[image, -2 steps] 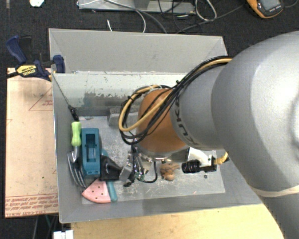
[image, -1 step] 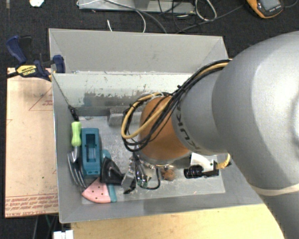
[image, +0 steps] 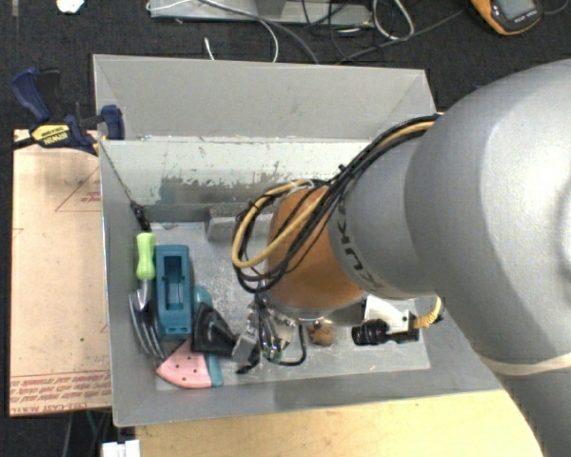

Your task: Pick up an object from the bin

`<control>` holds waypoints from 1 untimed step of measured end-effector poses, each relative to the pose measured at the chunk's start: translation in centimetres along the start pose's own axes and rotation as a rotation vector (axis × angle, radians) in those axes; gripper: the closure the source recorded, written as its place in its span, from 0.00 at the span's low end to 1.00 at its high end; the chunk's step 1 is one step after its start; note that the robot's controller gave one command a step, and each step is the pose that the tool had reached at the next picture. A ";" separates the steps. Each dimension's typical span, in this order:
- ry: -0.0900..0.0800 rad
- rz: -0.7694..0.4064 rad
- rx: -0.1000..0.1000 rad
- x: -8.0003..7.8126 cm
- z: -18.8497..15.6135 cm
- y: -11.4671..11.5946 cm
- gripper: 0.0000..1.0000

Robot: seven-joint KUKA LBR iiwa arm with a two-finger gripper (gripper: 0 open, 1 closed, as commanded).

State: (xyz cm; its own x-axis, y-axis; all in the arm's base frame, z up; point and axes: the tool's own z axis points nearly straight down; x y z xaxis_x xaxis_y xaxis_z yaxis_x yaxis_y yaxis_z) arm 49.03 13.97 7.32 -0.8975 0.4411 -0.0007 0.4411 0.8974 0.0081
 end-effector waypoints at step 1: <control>0.001 -0.016 0.002 -0.1 -0.1 0.2 1.00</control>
Offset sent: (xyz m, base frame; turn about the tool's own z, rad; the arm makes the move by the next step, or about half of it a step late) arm 0.0185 0.0269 0.2380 -0.0457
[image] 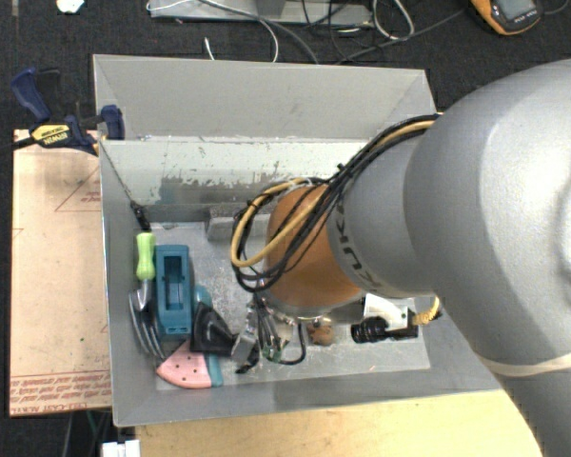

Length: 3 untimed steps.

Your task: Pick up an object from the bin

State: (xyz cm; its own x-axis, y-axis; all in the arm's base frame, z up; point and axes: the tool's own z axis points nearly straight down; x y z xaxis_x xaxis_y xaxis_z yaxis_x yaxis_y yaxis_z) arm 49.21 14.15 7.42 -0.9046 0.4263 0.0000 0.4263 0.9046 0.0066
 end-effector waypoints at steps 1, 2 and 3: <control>0.008 -0.002 0.007 0.2 -1.1 0.0 1.00; 0.005 -0.067 0.004 -1.8 0.2 -0.2 1.00; 0.005 -0.069 0.003 -1.9 0.4 -0.2 1.00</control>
Offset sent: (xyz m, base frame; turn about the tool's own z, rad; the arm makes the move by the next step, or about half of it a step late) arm 0.0155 -0.0110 -0.0042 -0.0702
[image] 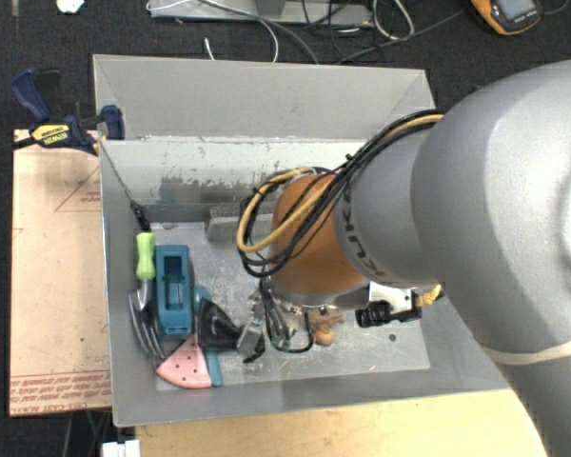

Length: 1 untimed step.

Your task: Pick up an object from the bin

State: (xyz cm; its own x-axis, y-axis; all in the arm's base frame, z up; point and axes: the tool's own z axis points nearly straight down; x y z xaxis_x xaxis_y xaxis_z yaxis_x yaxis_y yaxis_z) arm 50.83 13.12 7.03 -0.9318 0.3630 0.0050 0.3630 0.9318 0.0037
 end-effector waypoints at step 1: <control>0.006 -0.012 0.004 0.2 -6.0 -0.2 1.00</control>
Offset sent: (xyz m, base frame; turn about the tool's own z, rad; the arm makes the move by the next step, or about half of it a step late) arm -0.0030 0.0013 0.1494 0.0336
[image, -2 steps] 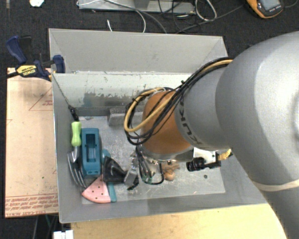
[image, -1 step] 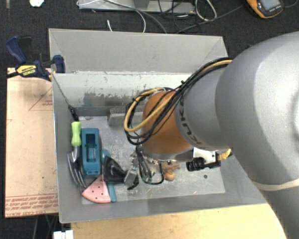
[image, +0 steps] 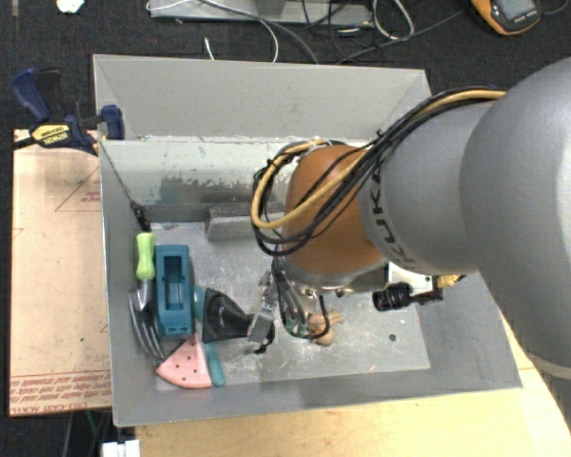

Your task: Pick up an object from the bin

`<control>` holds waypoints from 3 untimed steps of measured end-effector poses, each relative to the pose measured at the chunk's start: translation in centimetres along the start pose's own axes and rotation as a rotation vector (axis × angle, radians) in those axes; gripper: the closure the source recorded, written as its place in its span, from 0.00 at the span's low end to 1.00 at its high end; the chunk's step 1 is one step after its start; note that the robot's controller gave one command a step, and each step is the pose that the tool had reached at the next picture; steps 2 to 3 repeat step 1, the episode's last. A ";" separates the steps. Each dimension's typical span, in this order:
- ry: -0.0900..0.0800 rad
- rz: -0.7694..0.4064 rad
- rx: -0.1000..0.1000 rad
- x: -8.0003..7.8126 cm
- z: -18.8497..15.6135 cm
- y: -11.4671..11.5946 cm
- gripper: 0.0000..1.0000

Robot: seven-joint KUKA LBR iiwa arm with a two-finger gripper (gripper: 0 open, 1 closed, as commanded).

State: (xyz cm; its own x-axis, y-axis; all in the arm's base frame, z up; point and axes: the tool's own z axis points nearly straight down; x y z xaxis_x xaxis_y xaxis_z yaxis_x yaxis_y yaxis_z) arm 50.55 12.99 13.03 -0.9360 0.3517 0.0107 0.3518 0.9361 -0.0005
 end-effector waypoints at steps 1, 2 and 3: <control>0.003 0.040 0.002 0.2 -8.4 0.2 1.00; 0.003 0.040 0.002 0.2 -8.4 0.2 1.00; 0.003 0.040 0.002 0.2 -8.4 0.2 1.00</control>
Offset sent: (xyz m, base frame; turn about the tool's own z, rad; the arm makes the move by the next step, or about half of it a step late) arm 0.0489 -0.0080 -0.0603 -0.0828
